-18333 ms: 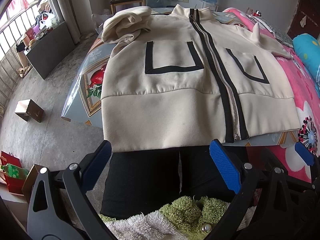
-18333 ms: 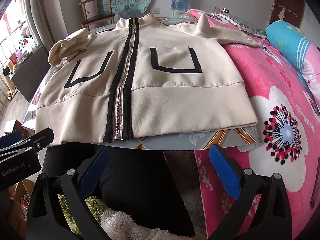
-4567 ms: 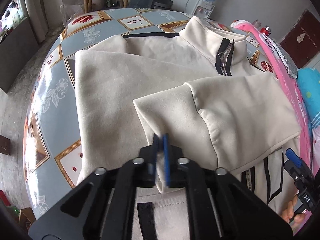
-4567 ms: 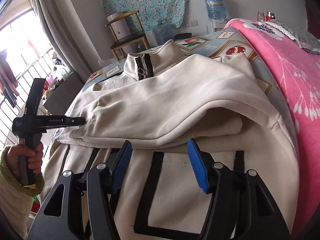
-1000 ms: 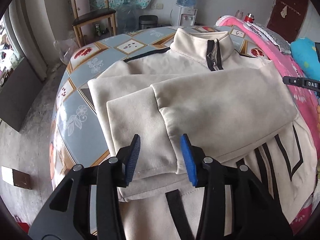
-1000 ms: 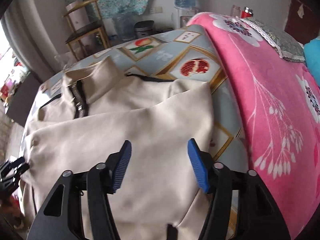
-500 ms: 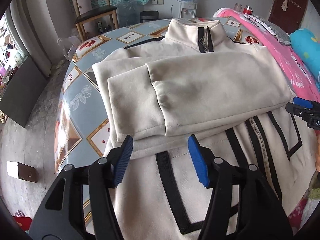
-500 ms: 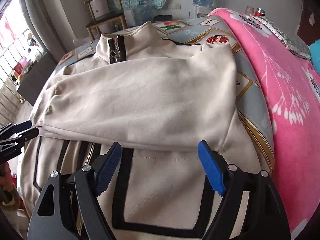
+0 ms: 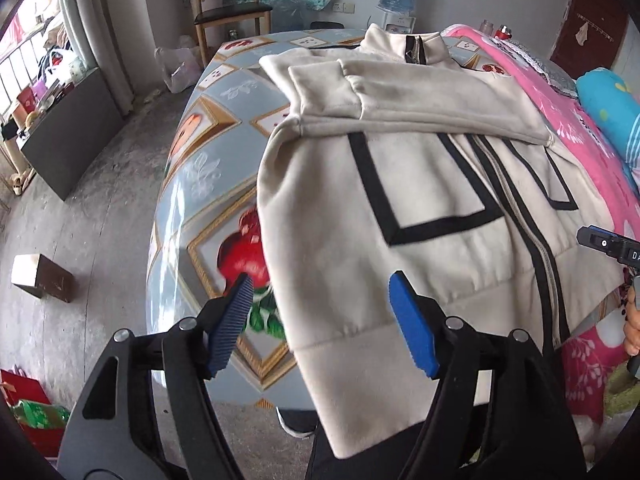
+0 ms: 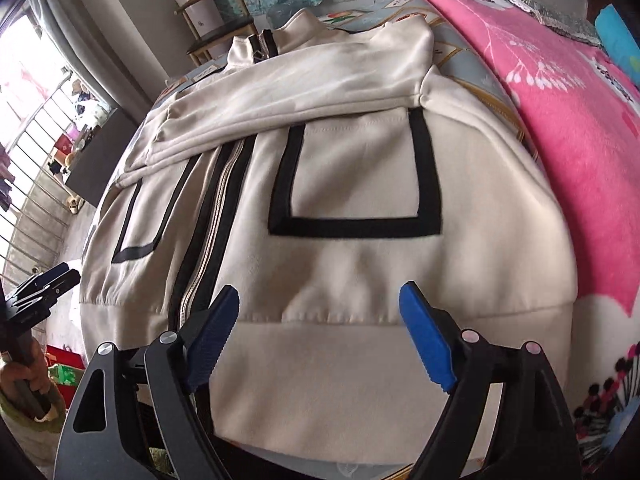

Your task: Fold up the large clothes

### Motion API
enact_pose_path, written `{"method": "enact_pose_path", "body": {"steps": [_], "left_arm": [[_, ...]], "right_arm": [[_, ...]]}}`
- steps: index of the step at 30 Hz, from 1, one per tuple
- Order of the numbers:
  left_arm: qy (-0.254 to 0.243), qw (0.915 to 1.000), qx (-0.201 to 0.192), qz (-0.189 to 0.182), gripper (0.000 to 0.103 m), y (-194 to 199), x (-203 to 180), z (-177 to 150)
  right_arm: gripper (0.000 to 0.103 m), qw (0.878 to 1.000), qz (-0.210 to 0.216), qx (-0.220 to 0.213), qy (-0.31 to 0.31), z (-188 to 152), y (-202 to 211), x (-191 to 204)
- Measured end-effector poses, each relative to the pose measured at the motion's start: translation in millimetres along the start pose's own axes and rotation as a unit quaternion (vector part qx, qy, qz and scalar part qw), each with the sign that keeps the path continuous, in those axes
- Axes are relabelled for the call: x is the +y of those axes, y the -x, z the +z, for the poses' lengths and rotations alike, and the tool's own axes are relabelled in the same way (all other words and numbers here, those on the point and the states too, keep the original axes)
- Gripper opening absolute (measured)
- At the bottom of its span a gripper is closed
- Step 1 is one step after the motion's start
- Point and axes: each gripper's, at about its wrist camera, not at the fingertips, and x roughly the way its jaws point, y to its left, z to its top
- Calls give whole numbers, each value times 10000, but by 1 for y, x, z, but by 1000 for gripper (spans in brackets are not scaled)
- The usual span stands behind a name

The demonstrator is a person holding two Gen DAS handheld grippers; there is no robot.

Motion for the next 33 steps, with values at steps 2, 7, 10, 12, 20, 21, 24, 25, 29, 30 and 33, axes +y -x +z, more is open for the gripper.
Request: {"method": "enact_pose_path", "body": {"steps": [2, 7, 10, 12, 20, 21, 24, 25, 29, 30, 33], "left_arm": [[102, 9999, 84, -92, 67, 3, 6, -19], [125, 9987, 190, -452, 65, 10, 13, -58], [11, 9971, 378, -664, 59, 9, 9, -76], [71, 9956, 514, -785, 51, 5, 10, -83], [533, 9864, 683, -1398, 39, -14, 18, -88], [544, 9854, 719, -1443, 36, -16, 18, -89], [497, 9844, 757, -1509, 29, -18, 15, -86], [438, 9852, 729, -1490, 23, -16, 13, -86], [135, 9892, 588, -1338, 12, -6, 7, -86], [3, 9906, 533, -1259, 11, -3, 4, -86], [-372, 9930, 407, -1043, 9, 7, -6, -87]], "right_arm": [[83, 9999, -62, -30, 103, -10, 1, 9], [83, 9997, -84, 58, 239, -19, -1, 19], [84, 9993, -147, 83, 338, -21, -2, 22], [84, 9993, -150, 93, 337, -22, -3, 22], [84, 9995, -160, 39, 254, -22, -1, 18], [84, 9996, -172, -9, 240, -24, 3, 16], [83, 9993, -212, -229, 211, -31, 20, 5], [83, 9991, -238, -291, 194, -34, 26, -1], [83, 9974, -530, -493, -70, -48, 52, -31], [83, 9967, -588, -538, -161, -51, 58, -39], [83, 9943, -739, -644, -415, -58, 71, -59]]}}
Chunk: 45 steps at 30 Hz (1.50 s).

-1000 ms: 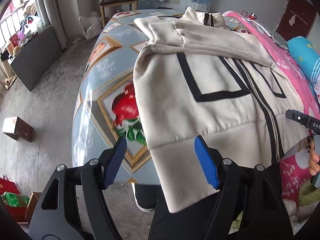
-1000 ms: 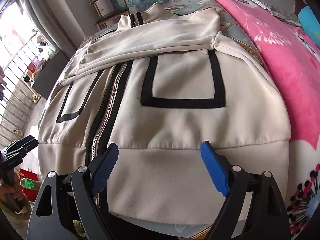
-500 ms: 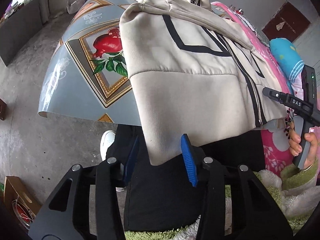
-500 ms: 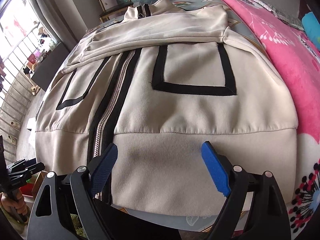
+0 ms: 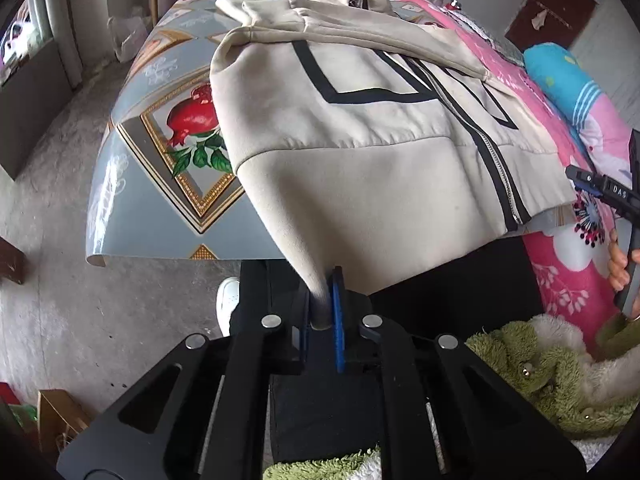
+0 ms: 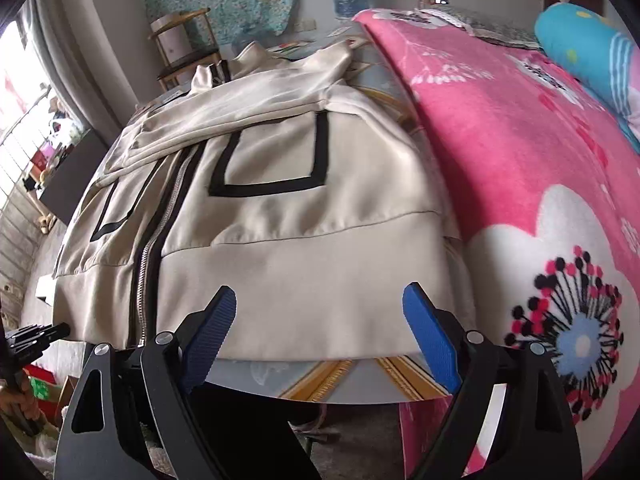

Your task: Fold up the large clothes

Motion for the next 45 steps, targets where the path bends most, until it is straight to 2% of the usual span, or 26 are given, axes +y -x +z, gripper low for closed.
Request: {"method": "enact_pose_path", "body": {"steps": [4, 10, 13, 19, 24, 31, 34, 36, 38, 41, 45], "left_arm": [[-55, 9999, -93, -7, 7, 10, -4, 1], [-126, 9996, -235, -133, 7, 23, -7, 3], [-219, 9990, -338, -189, 7, 29, -10, 5], [-211, 9989, -361, -229, 7, 30, -11, 6], [-237, 9987, -367, -279, 7, 28, -13, 7], [-288, 9987, -332, -269, 7, 27, -15, 13], [-238, 9990, -307, -242, 7, 23, -16, 12], [-230, 9990, -315, -223, 7, 23, -17, 11], [-242, 9988, -369, -217, 7, 24, -18, 12], [-258, 9981, -518, -221, 7, 29, -19, 14], [-167, 9961, -802, -323, 6, 40, -16, 26]], "right_arm": [[81, 9997, -174, -68, -136, 0, 3, -15], [71, 9989, -374, -113, -268, -1, -6, -24], [62, 9987, -395, 38, -316, -8, -16, -27], [48, 9969, -766, -51, -198, -15, -14, -23], [47, 9955, -715, -127, -605, -12, -16, -37], [46, 9956, -780, -140, -500, -18, -19, -32], [36, 9957, -831, -136, -380, -24, -16, -27], [21, 9963, -787, -121, -330, -26, -15, -24], [13, 9970, -697, -117, -322, -26, -13, -22], [11, 9965, -787, -216, -204, -22, -8, -15], [10, 9969, -662, -348, -252, -14, 4, -13]]}}
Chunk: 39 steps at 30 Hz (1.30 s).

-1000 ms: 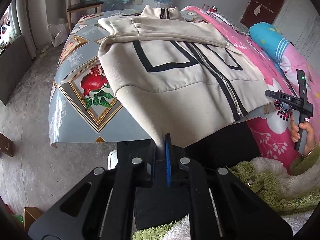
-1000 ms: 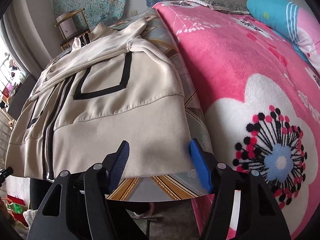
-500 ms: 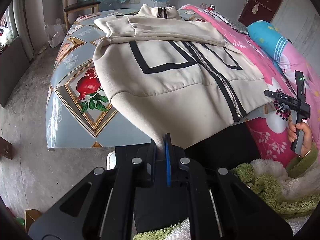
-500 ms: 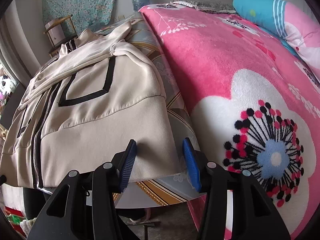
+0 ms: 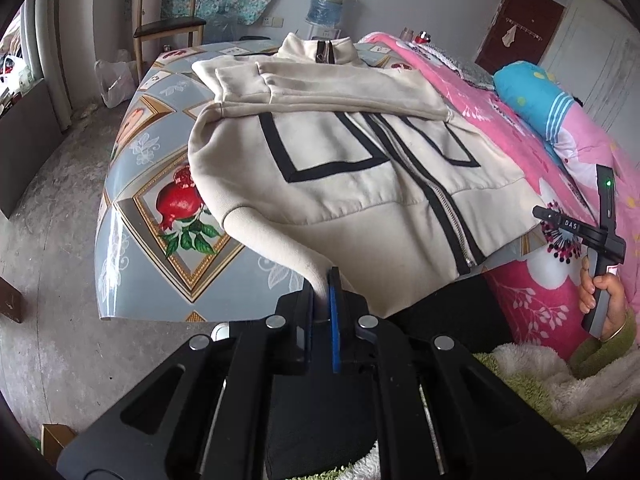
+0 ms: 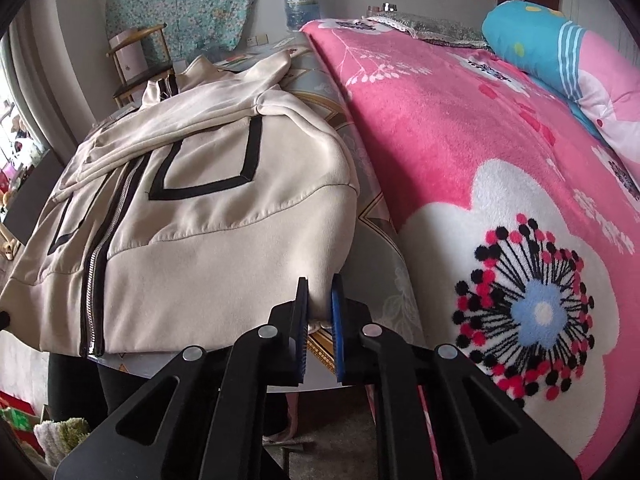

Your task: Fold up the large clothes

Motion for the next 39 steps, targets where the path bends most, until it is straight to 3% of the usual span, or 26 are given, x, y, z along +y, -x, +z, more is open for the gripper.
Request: {"method": "enact_pose_path", "body": {"steps": [8, 16, 22, 30, 35, 39], "left_arm": [[333, 9979, -516, -209, 6, 9, 16, 42], [506, 9958, -752, -143, 5, -3, 35, 84], [753, 9943, -759, -26, 5, -24, 63, 123], [897, 9948, -455, 180, 5, -72, 94, 155], [1042, 9943, -134, 197, 6, -100, 106, 159], [1283, 9916, -149, 6, 10, -99, 118, 158]], "right_arm": [[10, 9988, 290, -365, -130, 29, 18, 3], [10, 9965, 415, -727, 25, 75, 14, 22], [10, 9949, 555, -833, 91, 120, -12, 38], [10, 9972, 576, -472, -11, 164, -82, 52], [10, 9972, 688, 42, -301, 168, -132, 49], [14, 9938, 916, 197, -595, 169, -142, 39]]}}
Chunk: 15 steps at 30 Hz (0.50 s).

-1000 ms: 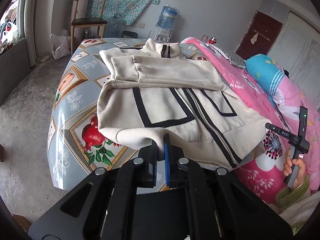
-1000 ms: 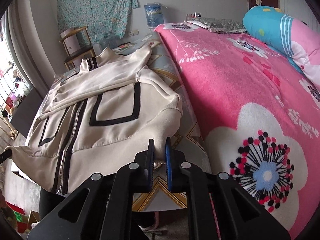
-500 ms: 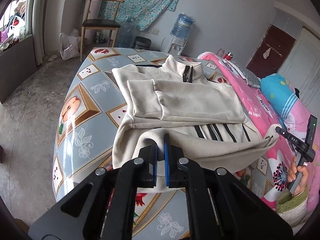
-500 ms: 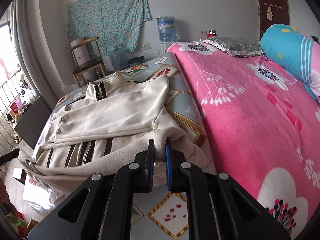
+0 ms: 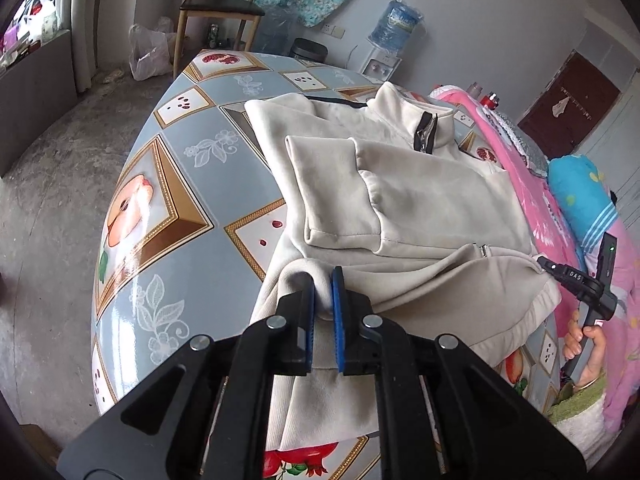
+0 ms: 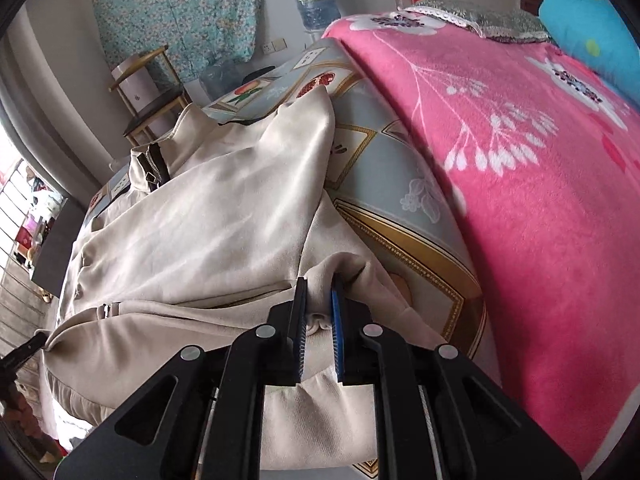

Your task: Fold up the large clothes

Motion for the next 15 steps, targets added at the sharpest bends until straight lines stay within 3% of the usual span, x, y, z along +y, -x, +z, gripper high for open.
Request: {"method": "enact_pose_path", "body": {"steps": [5, 8, 11, 12, 13, 15], "left_arm": [[-178, 9997, -158, -4, 12, 13, -6, -5], [-265, 9993, -261, -4, 13, 23, -11, -8], [-130, 9992, -366, -110, 15, 33, -7, -9], [-37, 9990, -445, -66, 22, 37, -4, -9], [59, 9979, -627, 173, 36, 44, -1, -8], [246, 9953, -892, 292, 40, 59, 8, -8]], "right_arm": [[34, 9989, 326, -185, -265, 4, 19, -9], [57, 9988, 75, -436, -217, 2, 38, -10], [58, 9985, 30, -537, -132, -1, 55, -13], [58, 9984, 24, -541, -128, -4, 60, -14], [58, 9985, 21, -541, -107, -7, 64, -15], [59, 9986, -11, -529, -51, -14, 73, -17]]}}
